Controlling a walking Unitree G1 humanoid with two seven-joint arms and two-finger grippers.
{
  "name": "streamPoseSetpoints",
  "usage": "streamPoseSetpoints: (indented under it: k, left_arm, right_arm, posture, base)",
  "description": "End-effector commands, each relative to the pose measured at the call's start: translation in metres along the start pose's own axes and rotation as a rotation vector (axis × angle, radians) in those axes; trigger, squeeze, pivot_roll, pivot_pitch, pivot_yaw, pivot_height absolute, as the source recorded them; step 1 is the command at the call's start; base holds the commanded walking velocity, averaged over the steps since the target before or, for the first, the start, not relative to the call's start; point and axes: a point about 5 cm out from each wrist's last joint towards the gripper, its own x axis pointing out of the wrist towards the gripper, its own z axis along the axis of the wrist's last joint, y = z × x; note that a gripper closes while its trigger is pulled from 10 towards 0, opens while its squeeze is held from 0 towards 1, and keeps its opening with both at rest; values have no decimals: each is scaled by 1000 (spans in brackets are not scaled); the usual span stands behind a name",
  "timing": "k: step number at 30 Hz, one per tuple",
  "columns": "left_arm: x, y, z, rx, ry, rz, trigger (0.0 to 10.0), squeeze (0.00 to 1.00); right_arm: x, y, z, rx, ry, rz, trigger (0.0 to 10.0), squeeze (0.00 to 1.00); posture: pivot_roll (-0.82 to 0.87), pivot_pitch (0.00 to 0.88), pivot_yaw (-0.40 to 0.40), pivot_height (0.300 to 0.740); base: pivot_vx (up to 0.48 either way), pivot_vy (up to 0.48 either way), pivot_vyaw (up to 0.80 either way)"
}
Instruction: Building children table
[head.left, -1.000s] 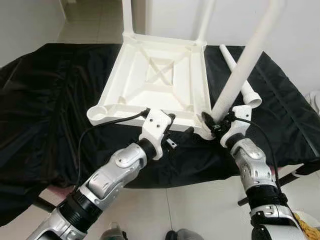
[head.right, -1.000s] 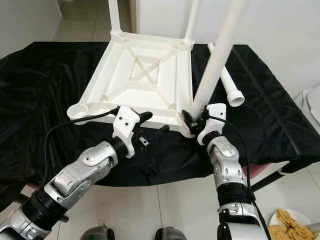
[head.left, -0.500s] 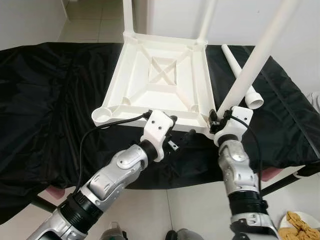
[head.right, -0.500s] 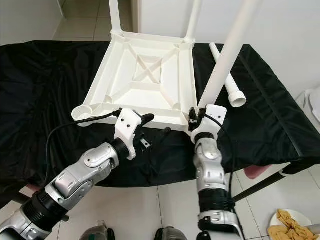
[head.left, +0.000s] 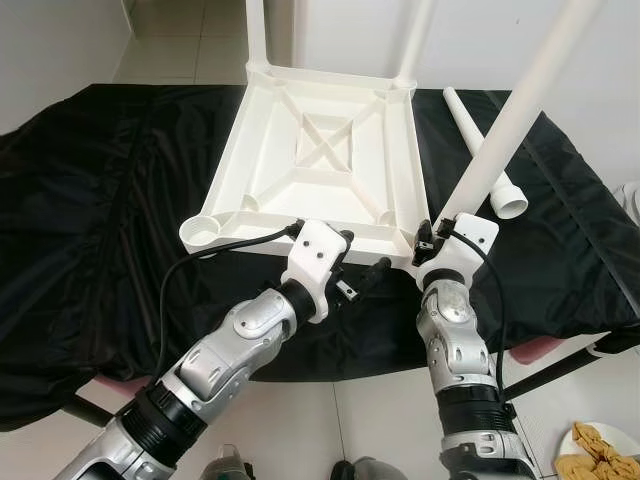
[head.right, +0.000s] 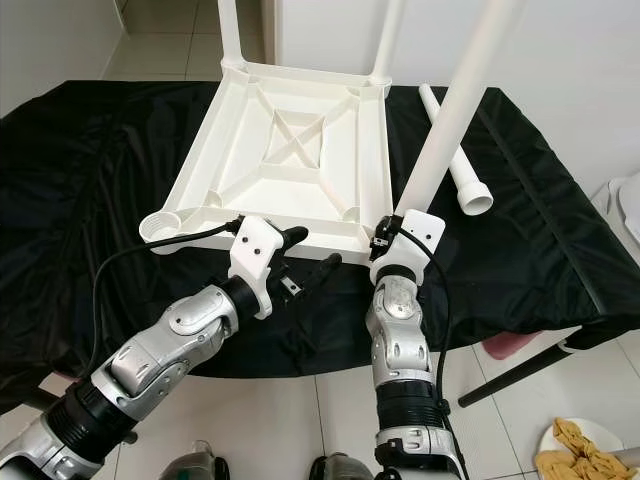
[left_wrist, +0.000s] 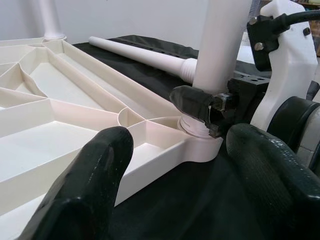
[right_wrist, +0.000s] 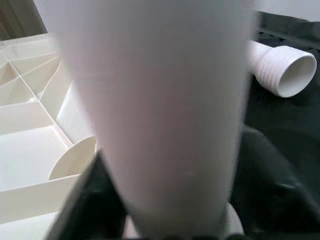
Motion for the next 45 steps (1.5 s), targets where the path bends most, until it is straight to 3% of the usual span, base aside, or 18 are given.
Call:
streamPoseSetpoints:
  k: [1,6,10,11,13,14,16,18,25,26,40,41,42,43,45]
  left_arm:
    - [-2,-16,-2,-2,9,-268,10000,0]
    - [-2,-15,-1,-3,7,-268,10000,0]
    - [-2,-15,-1,0,7,-267,10000,0]
    - [-2,-15,-1,0,7,-266,10000,0]
    - [-2,-15,-1,0,8,-265,10000,0]
    - [-2,-15,-1,0,8,-265,10000,0]
    - [-2,-14,-1,2,8,-264,10000,0]
    - [-2,-14,-1,3,8,-263,10000,0]
    - [-2,-14,-1,3,8,-261,10000,0]
    - [-1,-13,0,5,7,-259,10000,0]
    - [0,-10,1,14,5,-258,10000,0]
    - [0,-9,1,16,4,-258,10000,0]
    - [0,-9,1,16,4,-258,10000,0]
    - [0,-9,2,17,4,-258,10000,0]
    - [0,-8,2,19,3,-257,10000,0]
  right_arm:
    - [-1,-8,-5,12,16,-13,10000,1000]
    - [0,-6,0,47,-15,94,10000,1000]
    - [1,-7,1,21,-28,161,10000,1000]
    - [2,-8,0,20,-26,211,10000,0]
    - [3,-7,-1,15,-18,336,10000,0]
    - [3,-7,-1,15,-18,336,10000,0]
    - [4,-10,0,-22,-19,485,10000,0]
    - [5,-12,0,-38,-18,534,10000,0]
    - [10,-22,1,-84,-16,624,10000,0]
    - [18,-33,3,-122,-10,684,10000,0]
    - [35,-44,5,-191,44,824,10000,0]
    - [36,-44,4,-199,53,837,4824,0]
    - [36,-44,4,-199,53,837,4824,0]
    - [37,-44,1,-204,66,849,0,0]
    - [37,-46,-4,-205,89,868,0,0]
  posture:
    - [8,26,-43,740]
    - [7,25,-42,740]
    - [8,27,-40,740]
    - [8,27,-40,740]
    - [8,29,-39,740]
    - [8,29,-39,740]
    - [9,29,-37,740]
    - [9,29,-37,740]
    - [9,29,-36,740]
    - [7,29,-34,740]
    - [7,27,-21,740]
    - [5,28,-18,740]
    - [5,28,-18,740]
    - [4,29,-16,740]
    - [5,33,-14,740]
  base:
    - [0,0,0]
    - [0,0,0]
    - [0,0,0]
    - [0,0,0]
    - [0,0,0]
    - [0,0,0]
    - [0,0,0]
    - [0,0,0]
    - [0,0,0]
    - [0,0,0]
    - [0,0,0]
    - [0,0,0]
    - [0,0,0]
    - [0,0,0]
    - [0,0,0]
